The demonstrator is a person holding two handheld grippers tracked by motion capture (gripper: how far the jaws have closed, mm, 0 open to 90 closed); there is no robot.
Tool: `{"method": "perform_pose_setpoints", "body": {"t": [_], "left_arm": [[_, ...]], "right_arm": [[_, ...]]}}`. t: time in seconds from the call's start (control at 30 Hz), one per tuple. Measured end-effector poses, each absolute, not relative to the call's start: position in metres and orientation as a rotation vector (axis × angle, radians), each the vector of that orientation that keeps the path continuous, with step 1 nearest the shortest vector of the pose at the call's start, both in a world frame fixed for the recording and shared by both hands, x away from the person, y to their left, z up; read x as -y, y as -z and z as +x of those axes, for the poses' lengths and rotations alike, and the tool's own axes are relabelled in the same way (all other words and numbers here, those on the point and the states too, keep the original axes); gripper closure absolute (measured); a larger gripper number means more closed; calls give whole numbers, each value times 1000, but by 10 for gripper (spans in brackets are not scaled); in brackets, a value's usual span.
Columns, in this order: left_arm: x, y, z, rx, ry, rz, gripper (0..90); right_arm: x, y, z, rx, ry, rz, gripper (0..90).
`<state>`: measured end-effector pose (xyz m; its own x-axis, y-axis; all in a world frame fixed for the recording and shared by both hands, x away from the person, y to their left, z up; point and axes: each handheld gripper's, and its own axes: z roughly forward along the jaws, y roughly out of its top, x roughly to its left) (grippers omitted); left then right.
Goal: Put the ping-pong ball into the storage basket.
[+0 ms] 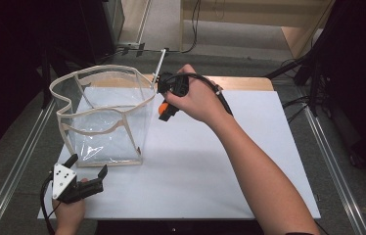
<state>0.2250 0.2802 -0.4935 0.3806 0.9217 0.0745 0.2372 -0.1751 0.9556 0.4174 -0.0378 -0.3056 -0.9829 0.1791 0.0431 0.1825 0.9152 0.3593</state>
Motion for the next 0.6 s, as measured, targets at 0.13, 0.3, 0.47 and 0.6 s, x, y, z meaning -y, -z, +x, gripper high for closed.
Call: {"method": "perform_pose_setpoints", "body": {"t": [0.13,0.3,0.47,0.6], "left_arm": [[-280,493,225,-1042,-871,1655,0],[-280,493,225,-1042,-871,1654,0],[-280,493,225,-1041,-867,1655,0],[-280,493,225,-1038,-865,1656,0]], "right_arm": [[37,301,419,3056,576,-290,477],[39,297,422,3038,598,-299,477],[41,289,424,3031,612,-308,477],[41,285,426,3025,637,-287,477]]}}
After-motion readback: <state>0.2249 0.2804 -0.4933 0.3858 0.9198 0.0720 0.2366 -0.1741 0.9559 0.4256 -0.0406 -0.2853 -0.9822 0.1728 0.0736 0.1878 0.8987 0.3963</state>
